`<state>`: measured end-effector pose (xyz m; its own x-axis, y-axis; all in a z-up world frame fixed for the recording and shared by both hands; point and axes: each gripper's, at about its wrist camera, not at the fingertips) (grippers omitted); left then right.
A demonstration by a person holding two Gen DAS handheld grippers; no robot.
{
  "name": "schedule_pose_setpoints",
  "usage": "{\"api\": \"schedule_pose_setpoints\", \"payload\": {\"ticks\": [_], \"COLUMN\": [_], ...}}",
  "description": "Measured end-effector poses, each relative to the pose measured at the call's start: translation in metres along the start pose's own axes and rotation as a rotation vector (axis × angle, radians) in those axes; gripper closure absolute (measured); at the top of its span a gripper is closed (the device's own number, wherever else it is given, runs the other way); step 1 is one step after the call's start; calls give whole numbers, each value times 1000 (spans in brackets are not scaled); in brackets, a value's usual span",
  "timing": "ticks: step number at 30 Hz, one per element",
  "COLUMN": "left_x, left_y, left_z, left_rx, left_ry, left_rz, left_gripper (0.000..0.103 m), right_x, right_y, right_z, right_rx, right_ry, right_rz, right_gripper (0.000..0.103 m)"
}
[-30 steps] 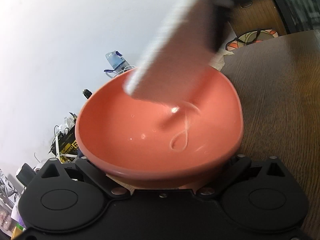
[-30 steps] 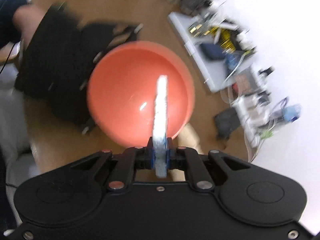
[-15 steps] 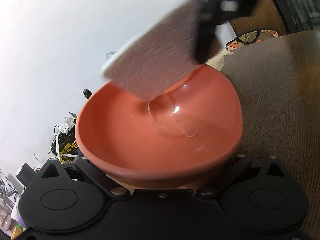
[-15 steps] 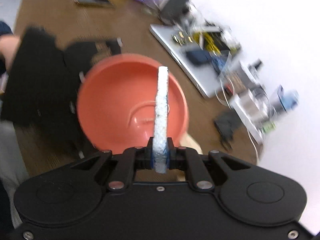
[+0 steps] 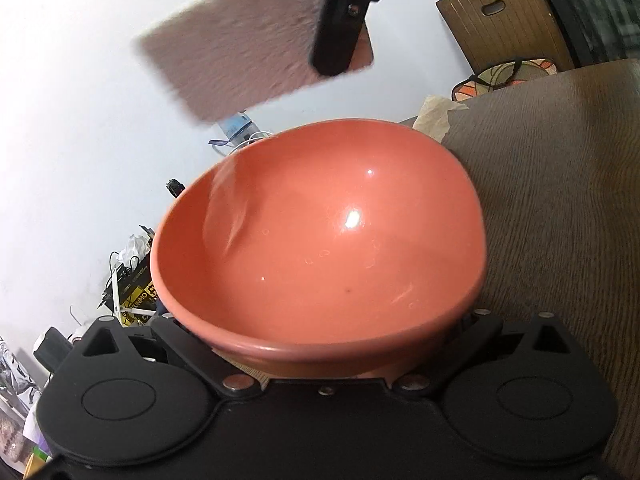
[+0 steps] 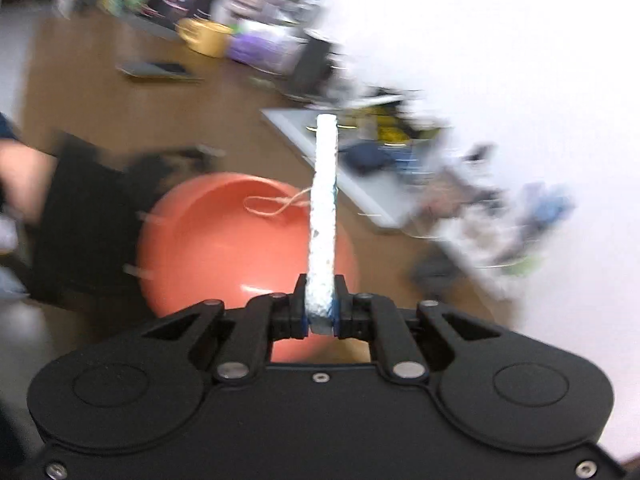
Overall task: Clean bowl
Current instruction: 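Swipe the sponge over the bowl's outer side with the right gripper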
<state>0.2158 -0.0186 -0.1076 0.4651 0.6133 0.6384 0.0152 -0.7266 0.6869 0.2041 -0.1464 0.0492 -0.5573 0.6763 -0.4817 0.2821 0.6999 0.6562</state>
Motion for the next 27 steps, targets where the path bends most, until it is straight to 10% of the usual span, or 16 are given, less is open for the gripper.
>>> {"api": "schedule_pose_setpoints", "payload": {"ticks": [14, 27], "left_x": [-6, 2], "left_y": [17, 7], "left_z": [7, -4], "left_rx": [15, 13], "left_ry": [-33, -17], "left_rz": [-41, -28], "left_gripper": [3, 3], "right_x": [52, 45], "right_y": [-71, 5], "right_z": [18, -21], "right_rx": [362, 125], "right_ry": [161, 525], "right_rz": [-209, 6], "right_gripper": [91, 91]}}
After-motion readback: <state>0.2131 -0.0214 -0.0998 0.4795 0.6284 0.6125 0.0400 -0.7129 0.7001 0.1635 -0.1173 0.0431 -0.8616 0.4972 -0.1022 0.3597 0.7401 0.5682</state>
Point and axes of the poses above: each gripper's, at about its wrist camera, not at the fingertips, and z roughly the way its jaws point, x to its left, y to its top, and after that the axes turned 1 degree about z, right-handed
